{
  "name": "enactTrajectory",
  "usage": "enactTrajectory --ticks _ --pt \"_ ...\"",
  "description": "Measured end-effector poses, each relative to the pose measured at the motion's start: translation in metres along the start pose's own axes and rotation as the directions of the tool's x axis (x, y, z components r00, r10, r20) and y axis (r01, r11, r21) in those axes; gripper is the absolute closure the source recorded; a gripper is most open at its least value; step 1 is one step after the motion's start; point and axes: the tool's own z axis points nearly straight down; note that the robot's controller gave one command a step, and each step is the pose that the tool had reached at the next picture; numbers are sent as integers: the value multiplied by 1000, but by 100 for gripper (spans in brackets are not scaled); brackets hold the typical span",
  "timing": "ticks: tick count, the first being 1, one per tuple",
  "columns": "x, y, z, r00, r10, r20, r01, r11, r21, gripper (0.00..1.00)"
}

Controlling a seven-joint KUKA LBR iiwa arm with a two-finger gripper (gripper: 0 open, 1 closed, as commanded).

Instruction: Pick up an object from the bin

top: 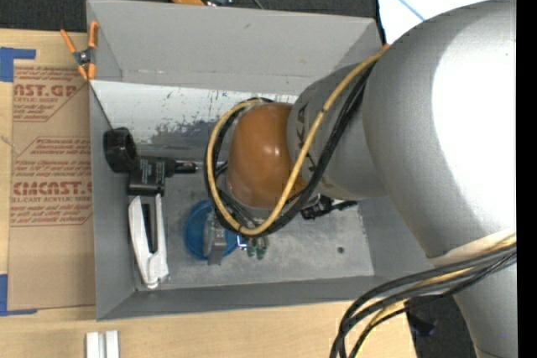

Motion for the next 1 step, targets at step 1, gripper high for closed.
enactTrajectory --ticks 1 --pt "3 0 -74 977 212 -3 -212 977 -4 100"
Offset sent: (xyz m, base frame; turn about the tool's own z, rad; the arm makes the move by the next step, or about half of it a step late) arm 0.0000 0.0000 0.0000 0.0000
